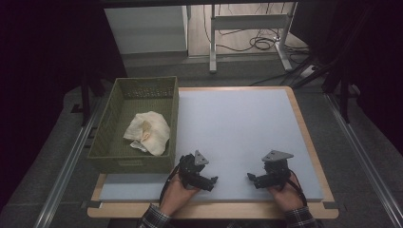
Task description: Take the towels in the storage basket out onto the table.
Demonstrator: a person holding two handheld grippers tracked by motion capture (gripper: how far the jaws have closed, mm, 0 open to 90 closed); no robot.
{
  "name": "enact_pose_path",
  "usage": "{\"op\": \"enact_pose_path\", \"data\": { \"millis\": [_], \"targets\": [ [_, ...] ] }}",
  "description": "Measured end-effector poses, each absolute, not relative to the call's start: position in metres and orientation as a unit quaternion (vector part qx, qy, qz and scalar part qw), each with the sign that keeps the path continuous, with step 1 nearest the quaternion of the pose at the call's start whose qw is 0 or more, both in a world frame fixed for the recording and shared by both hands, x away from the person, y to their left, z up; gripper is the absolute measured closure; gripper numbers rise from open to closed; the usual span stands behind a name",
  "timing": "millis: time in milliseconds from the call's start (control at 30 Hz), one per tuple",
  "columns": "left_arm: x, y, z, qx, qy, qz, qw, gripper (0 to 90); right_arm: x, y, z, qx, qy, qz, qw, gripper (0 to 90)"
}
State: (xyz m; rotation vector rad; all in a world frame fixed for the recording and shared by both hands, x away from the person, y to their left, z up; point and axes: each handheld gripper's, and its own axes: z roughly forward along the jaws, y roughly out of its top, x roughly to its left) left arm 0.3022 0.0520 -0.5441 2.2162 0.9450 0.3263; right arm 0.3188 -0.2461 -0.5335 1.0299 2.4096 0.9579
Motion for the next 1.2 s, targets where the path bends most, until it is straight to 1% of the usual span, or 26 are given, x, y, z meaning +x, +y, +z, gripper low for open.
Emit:
{"op": "enact_pose_path", "data": {
  "millis": [200,300,400,500,867,1033,1200],
  "targets": [
    [0.301,0.047,-0.538,0.864,0.336,0.126,0.352,0.0,0.319,-0.246,-0.533,0.363,0.85,0.338,0.175,0.7],
    [0.301,0.044,-0.529,0.864,0.322,0.114,0.37,0.0,0.319,-0.246,-0.533,0.363,0.85,0.338,0.175,0.7],
    [0.304,0.043,-0.52,0.861,0.306,0.117,0.388,0.0,0.319,-0.246,-0.533,0.363,0.85,0.338,0.175,0.7],
    [0.307,0.042,-0.512,0.856,0.303,0.101,0.406,0.0,0.319,-0.246,-0.533,0.363,0.85,0.338,0.175,0.7],
    [0.319,0.029,-0.493,0.863,0.303,0.096,0.391,0.0,0.319,-0.246,-0.533,0.363,0.85,0.338,0.175,0.7],
    [0.327,0.029,-0.479,0.862,0.299,0.091,0.398,0.0,0.319,-0.246,-0.533,0.363,0.85,0.338,0.175,0.7],
    [0.337,0.031,-0.465,0.862,0.303,0.1,0.393,0.0,0.319,-0.246,-0.533,0.363,0.851,0.337,0.175,0.7]
  ]
}}
